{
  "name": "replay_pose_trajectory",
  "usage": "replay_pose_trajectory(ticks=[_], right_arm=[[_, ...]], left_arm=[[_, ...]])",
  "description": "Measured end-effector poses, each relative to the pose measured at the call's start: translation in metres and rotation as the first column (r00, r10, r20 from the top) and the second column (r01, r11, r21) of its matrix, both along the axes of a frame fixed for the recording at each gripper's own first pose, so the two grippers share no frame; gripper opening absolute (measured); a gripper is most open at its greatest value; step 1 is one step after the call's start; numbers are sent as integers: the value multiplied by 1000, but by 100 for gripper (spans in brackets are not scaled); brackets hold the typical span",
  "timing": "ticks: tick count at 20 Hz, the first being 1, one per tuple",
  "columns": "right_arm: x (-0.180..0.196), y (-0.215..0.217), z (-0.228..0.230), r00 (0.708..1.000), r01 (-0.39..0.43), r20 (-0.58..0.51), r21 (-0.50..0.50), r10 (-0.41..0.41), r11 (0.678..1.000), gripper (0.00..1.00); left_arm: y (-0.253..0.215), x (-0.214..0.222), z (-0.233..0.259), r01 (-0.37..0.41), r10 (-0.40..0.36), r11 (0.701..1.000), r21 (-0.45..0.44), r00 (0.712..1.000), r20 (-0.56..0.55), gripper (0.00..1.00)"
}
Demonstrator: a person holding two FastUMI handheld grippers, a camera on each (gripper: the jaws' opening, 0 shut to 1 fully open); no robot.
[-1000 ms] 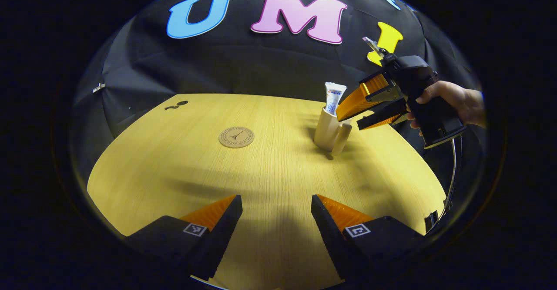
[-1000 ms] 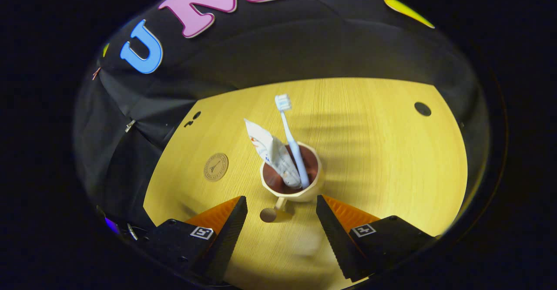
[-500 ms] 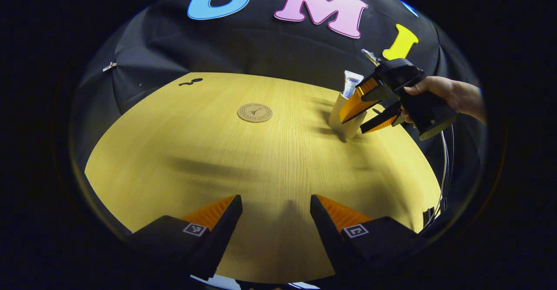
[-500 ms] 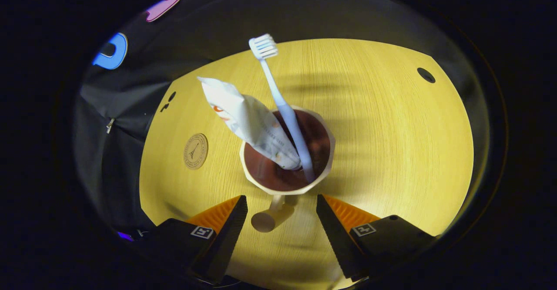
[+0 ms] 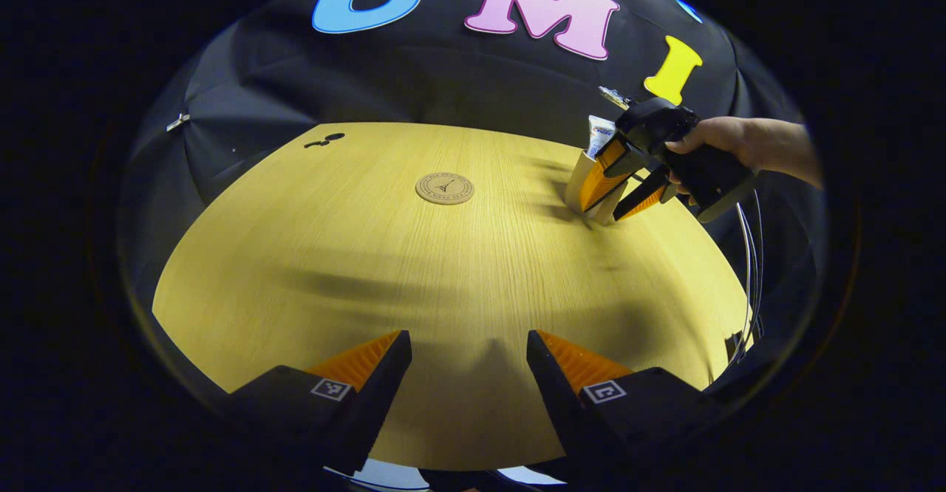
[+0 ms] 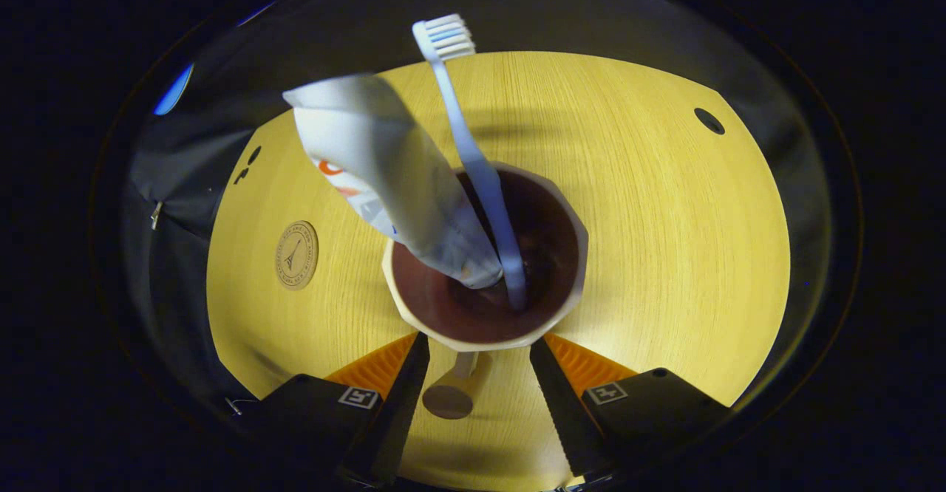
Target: Put the toothbrush and toothpaste on the desktop into the cup, then pick up the cup and place it on the coaster on the desktop.
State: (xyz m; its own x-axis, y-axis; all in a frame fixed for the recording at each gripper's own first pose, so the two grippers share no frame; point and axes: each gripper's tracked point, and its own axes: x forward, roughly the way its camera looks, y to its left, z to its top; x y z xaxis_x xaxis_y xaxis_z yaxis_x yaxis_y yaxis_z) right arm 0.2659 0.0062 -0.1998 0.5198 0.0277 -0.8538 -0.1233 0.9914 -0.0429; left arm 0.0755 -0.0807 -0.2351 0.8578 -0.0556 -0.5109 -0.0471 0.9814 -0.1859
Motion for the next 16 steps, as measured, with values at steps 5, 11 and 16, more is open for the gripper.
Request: replay_pose_trajectory(ticks=[5, 11, 16], right_arm=[[-4, 15, -1, 999, 35, -21, 45, -34, 998, 78], [1, 22, 0, 997, 71, -11, 65, -70, 995, 93], [1, 15, 0, 996, 92, -12, 48, -92, 995, 72]], left_arm=[[9, -19, -8, 17, -18, 1000, -4, 1000, -23, 98], [20, -25, -11, 35, -35, 999, 3, 999, -37, 98], [25, -25, -13, 43, -42, 999, 11, 998, -41, 98]])
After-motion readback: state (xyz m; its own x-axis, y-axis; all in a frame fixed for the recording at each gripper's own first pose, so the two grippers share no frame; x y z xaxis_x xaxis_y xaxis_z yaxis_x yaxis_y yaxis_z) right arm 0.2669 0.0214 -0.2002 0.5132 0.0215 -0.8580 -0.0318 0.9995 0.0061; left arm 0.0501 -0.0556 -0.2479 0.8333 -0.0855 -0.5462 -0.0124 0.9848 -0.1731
